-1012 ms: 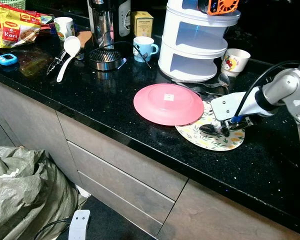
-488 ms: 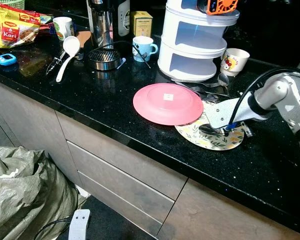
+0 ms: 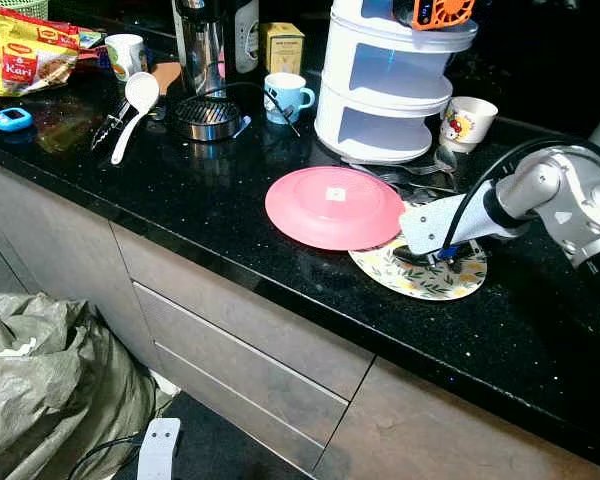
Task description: Kitchen organization
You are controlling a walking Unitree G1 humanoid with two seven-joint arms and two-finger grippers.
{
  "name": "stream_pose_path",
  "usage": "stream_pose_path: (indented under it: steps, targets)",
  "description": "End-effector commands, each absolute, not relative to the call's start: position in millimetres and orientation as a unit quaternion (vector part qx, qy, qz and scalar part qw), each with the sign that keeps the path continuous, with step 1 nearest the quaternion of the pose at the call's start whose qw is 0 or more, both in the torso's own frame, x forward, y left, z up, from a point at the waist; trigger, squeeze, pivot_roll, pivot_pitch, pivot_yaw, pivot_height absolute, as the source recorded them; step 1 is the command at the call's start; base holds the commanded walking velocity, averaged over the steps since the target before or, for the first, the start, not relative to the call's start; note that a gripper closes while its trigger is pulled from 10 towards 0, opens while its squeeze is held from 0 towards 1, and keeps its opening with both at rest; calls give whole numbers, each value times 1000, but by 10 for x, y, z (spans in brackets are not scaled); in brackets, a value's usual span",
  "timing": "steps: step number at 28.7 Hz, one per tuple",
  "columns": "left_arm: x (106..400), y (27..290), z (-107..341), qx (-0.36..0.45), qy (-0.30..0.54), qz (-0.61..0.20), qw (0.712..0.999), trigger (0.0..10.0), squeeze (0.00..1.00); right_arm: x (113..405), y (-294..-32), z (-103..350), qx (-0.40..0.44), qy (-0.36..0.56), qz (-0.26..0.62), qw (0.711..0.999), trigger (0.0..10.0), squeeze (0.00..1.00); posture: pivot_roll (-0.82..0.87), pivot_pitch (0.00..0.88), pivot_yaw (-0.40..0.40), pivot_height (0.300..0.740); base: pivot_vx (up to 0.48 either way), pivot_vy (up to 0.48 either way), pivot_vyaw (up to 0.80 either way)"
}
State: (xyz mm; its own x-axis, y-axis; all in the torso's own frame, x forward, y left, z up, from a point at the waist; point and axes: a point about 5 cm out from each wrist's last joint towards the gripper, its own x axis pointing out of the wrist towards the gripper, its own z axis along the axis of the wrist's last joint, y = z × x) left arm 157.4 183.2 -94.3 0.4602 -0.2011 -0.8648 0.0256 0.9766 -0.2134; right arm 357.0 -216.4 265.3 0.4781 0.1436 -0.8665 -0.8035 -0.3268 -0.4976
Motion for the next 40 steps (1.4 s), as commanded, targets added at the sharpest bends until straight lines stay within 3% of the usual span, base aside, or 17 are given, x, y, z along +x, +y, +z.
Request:
stream_pose_path:
  steps: [1,2,3,4,5,21,22,23,24,26,27,35,36,37,38,40]
  targets:
    - [1584,1784,-944,-91,514,-71,850,10000,0,3548,-2158,2618,-681,256,455,513,10000,0,20,41,-49,740,0,0,0]
    - [1586,1783,-943,-91,514,-71,850,10000,0,3539,-2167,2617,-680,264,457,509,10000,0,18,42,-50,740,0,0,0]
    - [1587,1782,-942,-91,513,-71,850,10000,0,3524,-2180,2614,-679,275,460,502,9020,0,18,42,-50,740,0,0,0]
    - [1587,1782,-942,-91,513,-71,850,10000,0,3524,-2180,2614,-679,275,460,502,9020,0,18,42,-50,740,0,0,0]
    - [1591,1778,-942,-92,513,-72,850,10000,0,3496,-2197,2611,-676,289,467,492,0,0,15,42,-51,740,0,0,0]
    - [1587,1782,-943,-92,514,-71,850,10000,0,3473,-2133,2605,-673,277,479,492,0,0,14,39,-53,740,0,0,0]
    - [1584,1782,-944,-91,514,-71,850,10000,0,3485,-2069,2622,-669,253,482,506,8824,0,14,35,-51,740,0,0,0]
    - [1583,1782,-944,-91,514,-72,850,10000,0,3482,-2037,2637,-663,244,487,513,10000,0,14,35,-51,740,0,0,0]
    - [1582,1782,-945,-91,515,-72,850,10000,0,3480,-2007,2656,-661,234,491,517,10000,714,14,33,-50,740,0,0,0]
    - [1582,1782,-945,-90,515,-72,850,10000,0,3478,-1991,2667,-659,229,493,519,10000,714,14,33,-50,740,0,0,0]
    - [1580,1782,-946,-90,515,-72,849,10000,0,3483,-1973,2687,-660,223,492,522,10000,1000,13,33,-48,740,0,0,0]
    - [1578,1779,-947,-90,515,-72,849,10000,0,3557,-1863,2711,-671,209,475,530,10000,1000,14,36,-52,740,0,0,0]
    - [1579,1778,-947,-90,515,-72,850,10000,0,3567,-1857,2681,-674,219,471,526,10000,718,14,36,-51,740,0,0,0]
    - [1579,1778,-947,-91,515,-72,850,10000,0,3569,-1856,2671,-674,222,470,524,10000,718,14,36,-51,740,0,0,0]
    - [1580,1775,-947,-91,514,-72,850,10000,0,3568,-1857,2636,-674,235,470,519,10000,0,14,38,-53,740,0,0,0]
    - [1581,1772,-946,-91,514,-71,850,10000,0,3566,-1870,2610,-674,250,468,514,10000,0,13,38,-54,740,0,0,0]
